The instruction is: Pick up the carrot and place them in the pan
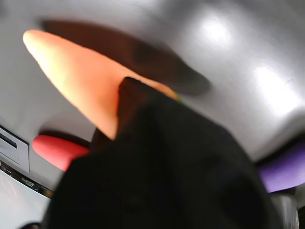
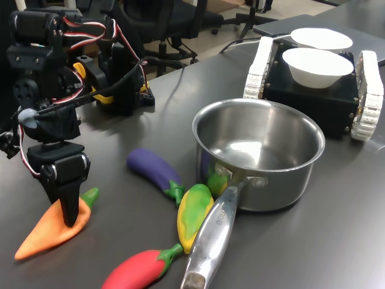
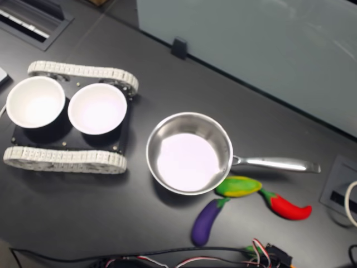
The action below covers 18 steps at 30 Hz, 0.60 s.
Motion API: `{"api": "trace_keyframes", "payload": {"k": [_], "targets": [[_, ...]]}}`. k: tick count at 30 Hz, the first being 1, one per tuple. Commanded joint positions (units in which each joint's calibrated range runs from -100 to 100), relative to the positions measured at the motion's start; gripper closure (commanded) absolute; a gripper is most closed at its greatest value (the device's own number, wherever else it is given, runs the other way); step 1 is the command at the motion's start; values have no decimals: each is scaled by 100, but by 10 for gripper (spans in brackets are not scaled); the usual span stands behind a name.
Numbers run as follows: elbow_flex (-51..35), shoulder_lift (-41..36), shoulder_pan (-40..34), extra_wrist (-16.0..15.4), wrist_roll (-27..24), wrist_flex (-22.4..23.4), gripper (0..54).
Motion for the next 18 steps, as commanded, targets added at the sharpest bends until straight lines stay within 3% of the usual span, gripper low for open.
{"api": "trace_keyframes", "payload": {"k": [1,14,18], "targets": [[2,-967,-122,-192,-107,65,535],[-134,-2046,-306,-469,-322,440,522],[-243,-2358,-283,-687,-420,551,519]]}}
